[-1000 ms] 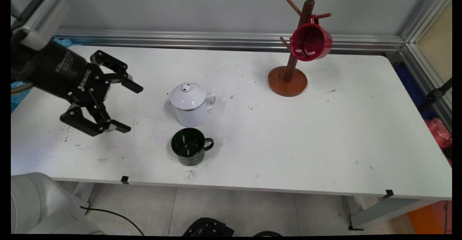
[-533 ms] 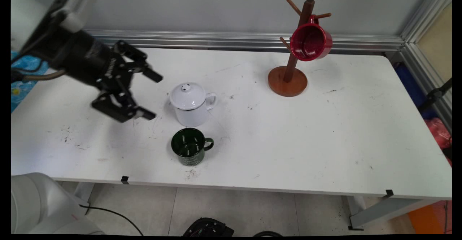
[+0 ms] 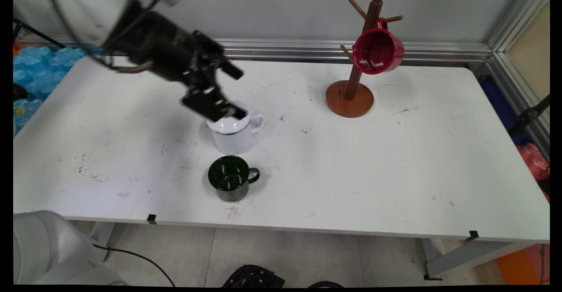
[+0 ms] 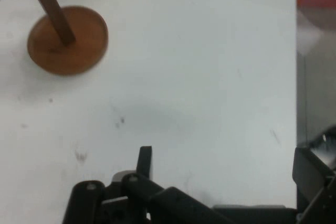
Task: Pick up the red mug from the rack
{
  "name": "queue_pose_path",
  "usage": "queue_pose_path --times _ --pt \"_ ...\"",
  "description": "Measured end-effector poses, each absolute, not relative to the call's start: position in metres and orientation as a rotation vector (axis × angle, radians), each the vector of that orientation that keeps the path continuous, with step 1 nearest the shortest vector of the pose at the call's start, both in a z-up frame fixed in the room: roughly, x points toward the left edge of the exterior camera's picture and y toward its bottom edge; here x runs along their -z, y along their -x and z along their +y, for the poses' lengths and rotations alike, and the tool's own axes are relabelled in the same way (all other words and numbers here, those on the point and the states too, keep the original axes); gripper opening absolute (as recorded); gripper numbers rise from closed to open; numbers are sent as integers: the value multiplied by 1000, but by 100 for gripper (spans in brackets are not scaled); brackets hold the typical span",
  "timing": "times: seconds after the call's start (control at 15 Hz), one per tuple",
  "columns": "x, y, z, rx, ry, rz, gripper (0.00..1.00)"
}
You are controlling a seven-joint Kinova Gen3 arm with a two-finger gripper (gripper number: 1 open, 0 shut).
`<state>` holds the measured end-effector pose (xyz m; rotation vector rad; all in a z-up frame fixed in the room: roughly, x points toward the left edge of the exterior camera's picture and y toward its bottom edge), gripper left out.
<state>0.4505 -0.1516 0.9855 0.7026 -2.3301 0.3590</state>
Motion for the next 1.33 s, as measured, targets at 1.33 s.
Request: queue_pose_path --times 1.33 --pt "-961 -300 -298 -325 -1100 -1891 100"
